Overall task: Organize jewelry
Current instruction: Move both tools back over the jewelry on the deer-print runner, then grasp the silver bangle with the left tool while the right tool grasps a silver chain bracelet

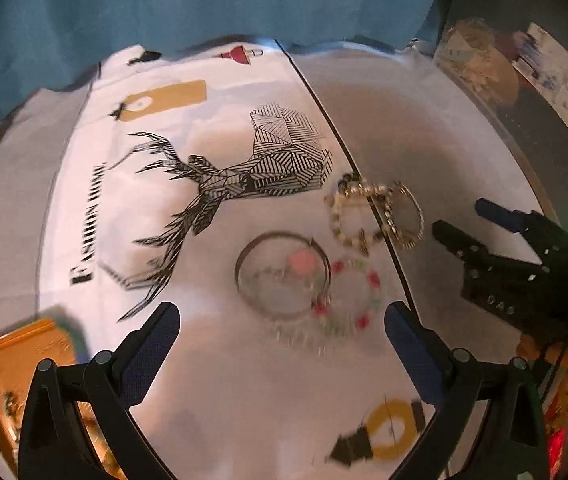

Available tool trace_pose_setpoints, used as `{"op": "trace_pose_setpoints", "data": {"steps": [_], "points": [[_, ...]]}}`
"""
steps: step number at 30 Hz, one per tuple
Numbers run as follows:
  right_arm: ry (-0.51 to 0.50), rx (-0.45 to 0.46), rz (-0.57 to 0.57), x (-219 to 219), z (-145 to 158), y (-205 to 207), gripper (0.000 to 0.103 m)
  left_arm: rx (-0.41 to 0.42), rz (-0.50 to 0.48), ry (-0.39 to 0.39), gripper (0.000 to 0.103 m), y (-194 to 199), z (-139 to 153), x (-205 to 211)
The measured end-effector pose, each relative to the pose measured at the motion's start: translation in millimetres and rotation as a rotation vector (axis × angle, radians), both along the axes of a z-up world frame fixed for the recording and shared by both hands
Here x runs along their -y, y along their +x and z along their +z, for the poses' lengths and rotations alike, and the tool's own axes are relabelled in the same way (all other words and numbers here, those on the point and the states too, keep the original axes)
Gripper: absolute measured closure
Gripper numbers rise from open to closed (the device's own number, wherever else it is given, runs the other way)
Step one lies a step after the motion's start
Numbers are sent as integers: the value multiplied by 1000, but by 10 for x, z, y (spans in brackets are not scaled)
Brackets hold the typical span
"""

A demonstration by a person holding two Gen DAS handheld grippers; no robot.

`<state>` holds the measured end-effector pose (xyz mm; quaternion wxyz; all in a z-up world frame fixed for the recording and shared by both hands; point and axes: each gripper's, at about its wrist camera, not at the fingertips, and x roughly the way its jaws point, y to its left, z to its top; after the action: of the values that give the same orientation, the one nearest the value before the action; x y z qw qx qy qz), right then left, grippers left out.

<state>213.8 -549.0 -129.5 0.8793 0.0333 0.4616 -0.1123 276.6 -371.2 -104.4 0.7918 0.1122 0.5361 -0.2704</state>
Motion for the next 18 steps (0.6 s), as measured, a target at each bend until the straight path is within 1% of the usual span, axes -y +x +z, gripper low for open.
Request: {"op": "trace_pose_setpoints", "data": {"steps": [3, 5, 6, 10, 12, 13, 16, 17, 18], "points": [[15, -7, 22, 17, -92, 183, 31, -24, 15, -8, 1, 154, -94, 43], [-10, -15, 40, -4, -141, 276, 31, -40, 17, 3, 1, 232, -159, 79], [-33, -22, 49, -13, -171, 325, 31, -51, 15, 7, 1, 255, -186, 92], [-37, -2, 68, 11, -200, 417, 26, -100, -21, 42, 1, 314, -323, 201], [-24, 8, 73, 30, -218, 447, 24, -106, -34, 75, 2, 331, -387, 263], [-15, 20, 76, 37, -226, 452, 23, -92, -33, 85, 2, 332, -398, 278], [13, 33, 81, 62, -240, 463, 23, -91, -38, 88, 2, 346, -404, 303], [18, 33, 83, 65, -240, 465, 25, -96, -37, 78, 2, 350, -392, 295], [20, 35, 89, 60, -235, 467, 26, -91, -38, 69, 10, 349, -376, 287]]}}
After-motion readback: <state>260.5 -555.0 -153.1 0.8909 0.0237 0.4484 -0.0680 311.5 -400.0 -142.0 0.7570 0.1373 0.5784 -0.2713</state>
